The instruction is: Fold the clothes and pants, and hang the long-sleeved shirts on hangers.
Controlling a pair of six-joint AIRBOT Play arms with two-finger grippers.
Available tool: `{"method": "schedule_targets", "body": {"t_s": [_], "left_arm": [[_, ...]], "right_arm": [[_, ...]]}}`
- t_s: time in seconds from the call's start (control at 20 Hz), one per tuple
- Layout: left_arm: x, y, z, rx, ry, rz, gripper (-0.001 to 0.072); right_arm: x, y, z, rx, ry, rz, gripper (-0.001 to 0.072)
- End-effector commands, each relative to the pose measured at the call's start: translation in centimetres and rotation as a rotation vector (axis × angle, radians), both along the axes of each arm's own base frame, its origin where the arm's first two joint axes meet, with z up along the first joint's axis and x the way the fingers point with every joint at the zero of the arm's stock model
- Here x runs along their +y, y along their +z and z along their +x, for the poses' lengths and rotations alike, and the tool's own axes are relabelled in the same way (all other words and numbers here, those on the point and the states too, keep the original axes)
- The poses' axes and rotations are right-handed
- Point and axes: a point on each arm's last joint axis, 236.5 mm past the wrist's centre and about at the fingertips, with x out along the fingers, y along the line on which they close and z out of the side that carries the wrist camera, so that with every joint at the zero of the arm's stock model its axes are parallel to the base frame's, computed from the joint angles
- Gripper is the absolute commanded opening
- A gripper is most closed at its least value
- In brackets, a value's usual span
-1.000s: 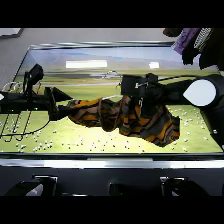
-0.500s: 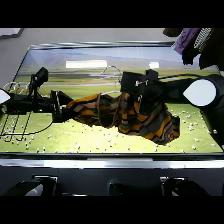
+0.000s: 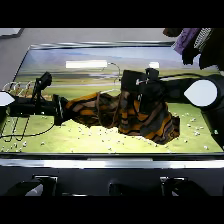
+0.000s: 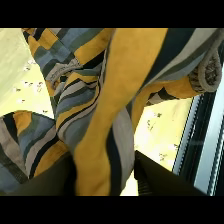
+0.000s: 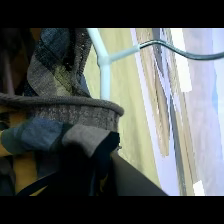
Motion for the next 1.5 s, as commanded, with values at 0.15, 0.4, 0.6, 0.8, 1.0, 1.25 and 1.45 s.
{"method": "schedule_targets", "body": {"t_s": [0.15, 0.4, 0.6, 0.8, 1.0, 1.25, 1.45], "left_arm": [[0.0, -0.2, 0.0, 0.001, -0.005, 0.002, 0.0070], [0.0, -0.2, 0.0, -0.046, -0.037, 0.014, 0.0022], [0.1, 0.4, 0.4, -0.101, -0.032, 0.021, 0.0021], [0.2, 1.6, 0.6, -0.164, -0.022, 0.027, 0.0020], [0.4, 3.4, 0.3, -0.226, -0.005, 0.027, 0.0020], [0.4, 5.5, -0.8, -0.290, -0.004, 0.023, 0.0020], [0.2, 6.3, -1.4, -0.314, -0.013, 0.021, 0.0021]], "right_arm": [[0.2, 0.2, -0.2, 0.002, 0.003, 0.013, 0.0030], [0.2, 0.3, -0.1, 0.007, -0.007, 0.023, 0.0041], [-0.2, 1.7, 0.2, 0.007, -0.084, 0.083, 0.0308], [-3.0, 5.4, 0.6, -0.066, -0.224, 0.102, 0.0349], [-7.7, 7.2, -0.6, -0.107, -0.360, 0.058, 0.0406], [-16.5, 7.8, 0.2, -0.001, -0.633, 0.240, 0.0443], [-19.3, 4.9, 3.9, 0.122, -0.662, 0.376, 0.0624]]}}
